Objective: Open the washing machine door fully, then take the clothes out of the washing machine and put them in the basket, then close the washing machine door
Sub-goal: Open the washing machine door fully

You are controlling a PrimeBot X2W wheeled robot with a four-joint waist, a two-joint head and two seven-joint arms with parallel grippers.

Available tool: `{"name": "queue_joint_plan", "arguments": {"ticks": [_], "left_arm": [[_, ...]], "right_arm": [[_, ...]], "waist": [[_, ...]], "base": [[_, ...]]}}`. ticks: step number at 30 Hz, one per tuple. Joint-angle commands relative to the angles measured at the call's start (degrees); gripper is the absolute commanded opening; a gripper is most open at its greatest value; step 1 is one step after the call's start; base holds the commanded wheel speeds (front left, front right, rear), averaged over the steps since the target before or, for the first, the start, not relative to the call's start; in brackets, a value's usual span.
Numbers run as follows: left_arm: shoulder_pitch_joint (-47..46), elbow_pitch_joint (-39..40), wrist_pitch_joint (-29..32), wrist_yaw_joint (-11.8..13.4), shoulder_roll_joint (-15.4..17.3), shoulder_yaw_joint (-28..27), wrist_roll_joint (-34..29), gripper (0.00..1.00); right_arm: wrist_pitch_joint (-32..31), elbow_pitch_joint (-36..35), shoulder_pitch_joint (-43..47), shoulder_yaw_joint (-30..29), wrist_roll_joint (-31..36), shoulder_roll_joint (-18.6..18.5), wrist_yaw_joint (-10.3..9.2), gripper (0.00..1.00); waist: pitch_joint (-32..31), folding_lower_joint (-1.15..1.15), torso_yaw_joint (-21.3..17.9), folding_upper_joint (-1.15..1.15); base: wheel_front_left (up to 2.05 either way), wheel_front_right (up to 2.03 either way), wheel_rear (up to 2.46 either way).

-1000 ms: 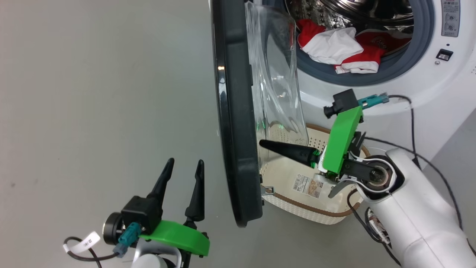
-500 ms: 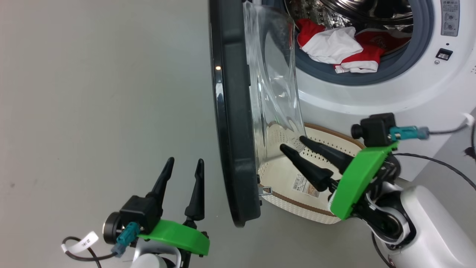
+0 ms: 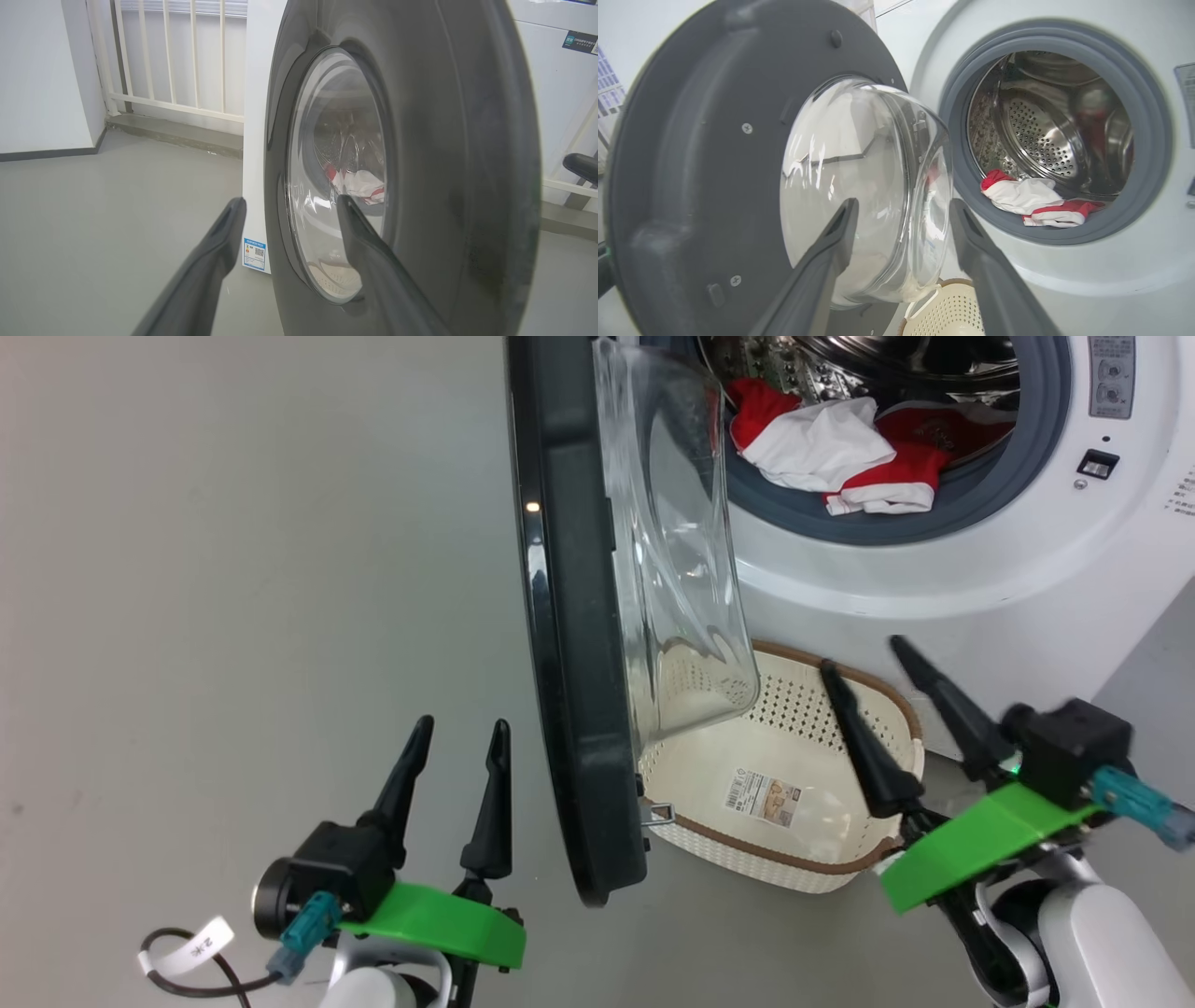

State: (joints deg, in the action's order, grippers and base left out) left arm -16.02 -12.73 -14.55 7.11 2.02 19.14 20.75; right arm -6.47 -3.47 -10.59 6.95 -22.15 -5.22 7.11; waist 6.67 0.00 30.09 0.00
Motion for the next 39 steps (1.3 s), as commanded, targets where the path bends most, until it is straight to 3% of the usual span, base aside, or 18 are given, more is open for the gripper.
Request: {"name": "queue_joint_plan", "arguments": {"ticks": [1,9,20,34,35,36,39], "left_arm": [[0.26,2.03,-0.45,0.24,0.86,-1.99,-0.66,1.0],[0.8,2.34,-0.45,-0.15,0.86,-1.77,-1.43,1.0],[1.66,1.95,-0.45,-0.31,0.86,-1.84,-1.66,1.0],[2.17,1.54,-0.45,0.29,0.86,-2.12,-1.28,1.0],[2.2,1.59,-0.45,0.4,0.86,-2.17,-1.14,0.47],[2.21,1.58,-0.45,0.42,0.86,-2.16,-1.06,0.01],[2.08,1.69,-0.45,0.05,0.86,-2.03,-1.25,0.0]], "right_arm": [[2.59,-1.96,0.33,-0.19,2.14,0.82,0.37,1.0],[10.94,0.09,5.29,-6.23,9.59,2.28,0.37,1.0],[15.41,3.74,12.37,-7.01,6.02,2.33,0.37,1.0],[15.94,3.71,12.69,-6.93,5.25,2.34,0.37,1.0],[15.95,3.69,12.68,-6.93,5.18,2.34,0.37,1.0],[15.94,3.69,12.67,-6.94,5.11,2.34,0.37,1.0],[15.93,3.71,12.61,-6.92,4.83,2.34,0.37,1.0]], "waist": [[-0.11,0.0,-0.11,0.0],[-1.08,0.0,-0.16,0.0],[-2.17,0.0,0.39,0.0],[-2.46,0.0,0.01,0.0],[-2.44,0.0,0.0,0.0],[-2.43,0.0,-0.01,0.0],[-2.39,0.0,-0.07,0.0]], "base": [[0.0,0.0,0.0],[0.0,0.0,0.0],[0.0,0.0,0.0],[0.0,0.0,0.0],[0.0,0.0,0.0],[0.0,0.0,0.0],[0.0,0.0,0.0]]}}
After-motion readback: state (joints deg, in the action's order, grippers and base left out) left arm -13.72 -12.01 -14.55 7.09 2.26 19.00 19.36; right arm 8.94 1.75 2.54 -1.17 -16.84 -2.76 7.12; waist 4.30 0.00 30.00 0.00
